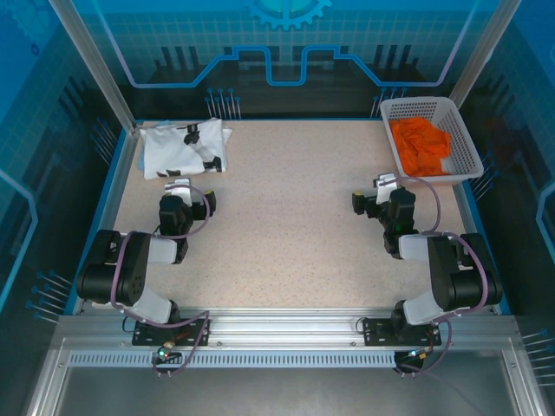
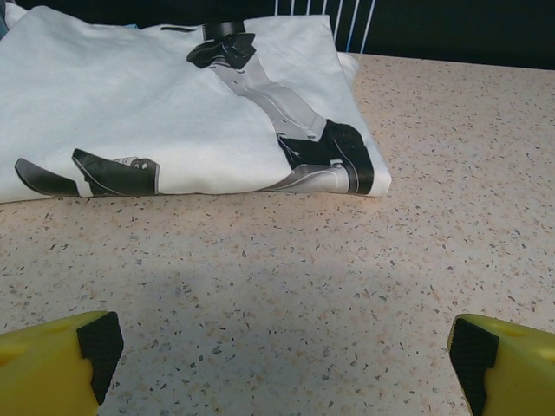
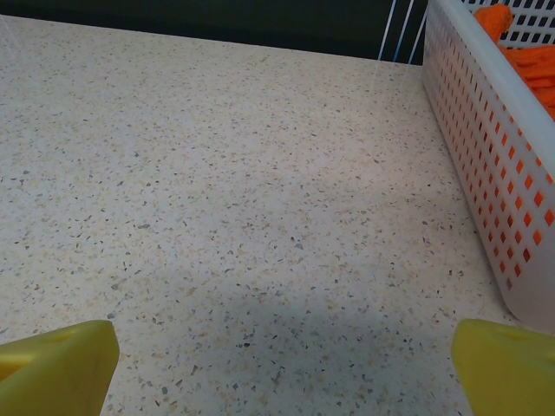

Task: Fold and stack the t-shirts

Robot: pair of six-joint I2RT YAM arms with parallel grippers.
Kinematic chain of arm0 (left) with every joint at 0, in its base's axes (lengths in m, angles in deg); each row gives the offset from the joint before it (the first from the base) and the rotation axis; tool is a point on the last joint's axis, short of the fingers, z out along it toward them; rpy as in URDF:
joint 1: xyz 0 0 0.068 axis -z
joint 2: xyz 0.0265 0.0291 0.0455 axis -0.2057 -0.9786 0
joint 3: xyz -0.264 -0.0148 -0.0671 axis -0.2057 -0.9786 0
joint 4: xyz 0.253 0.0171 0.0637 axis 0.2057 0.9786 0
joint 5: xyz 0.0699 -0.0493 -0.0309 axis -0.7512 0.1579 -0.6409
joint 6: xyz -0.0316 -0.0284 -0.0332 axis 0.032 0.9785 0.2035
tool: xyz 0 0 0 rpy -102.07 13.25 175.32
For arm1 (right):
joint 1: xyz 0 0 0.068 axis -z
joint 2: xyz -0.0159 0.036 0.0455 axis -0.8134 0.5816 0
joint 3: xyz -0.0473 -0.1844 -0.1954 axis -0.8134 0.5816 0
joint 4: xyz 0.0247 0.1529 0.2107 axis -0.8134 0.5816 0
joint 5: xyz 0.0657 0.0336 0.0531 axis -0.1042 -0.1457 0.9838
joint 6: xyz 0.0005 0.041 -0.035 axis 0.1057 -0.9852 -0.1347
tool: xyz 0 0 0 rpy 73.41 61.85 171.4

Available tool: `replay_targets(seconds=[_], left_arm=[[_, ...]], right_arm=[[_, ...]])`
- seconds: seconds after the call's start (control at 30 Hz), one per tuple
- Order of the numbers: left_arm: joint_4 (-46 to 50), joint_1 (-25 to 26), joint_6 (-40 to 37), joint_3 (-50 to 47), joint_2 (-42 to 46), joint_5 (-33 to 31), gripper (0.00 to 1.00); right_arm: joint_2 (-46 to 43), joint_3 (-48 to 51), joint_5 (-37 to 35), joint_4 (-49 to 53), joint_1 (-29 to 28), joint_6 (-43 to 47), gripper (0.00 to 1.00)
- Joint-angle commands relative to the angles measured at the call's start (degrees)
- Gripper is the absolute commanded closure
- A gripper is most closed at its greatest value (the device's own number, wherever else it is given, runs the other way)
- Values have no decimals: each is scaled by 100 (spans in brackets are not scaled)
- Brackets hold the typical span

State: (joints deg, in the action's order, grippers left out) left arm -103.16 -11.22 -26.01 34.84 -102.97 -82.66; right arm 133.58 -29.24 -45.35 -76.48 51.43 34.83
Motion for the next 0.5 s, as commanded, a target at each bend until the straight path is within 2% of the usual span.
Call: replay_targets(seconds=[0.0,0.47], left_arm=[[-91,-34,-64,73,-54,126,1],[-90,-29,-64,70,-54,126,1]], right_arm=[[36,-20,-73,26,-60,-75,0],[34,-32,36,68,-8,-89,0]])
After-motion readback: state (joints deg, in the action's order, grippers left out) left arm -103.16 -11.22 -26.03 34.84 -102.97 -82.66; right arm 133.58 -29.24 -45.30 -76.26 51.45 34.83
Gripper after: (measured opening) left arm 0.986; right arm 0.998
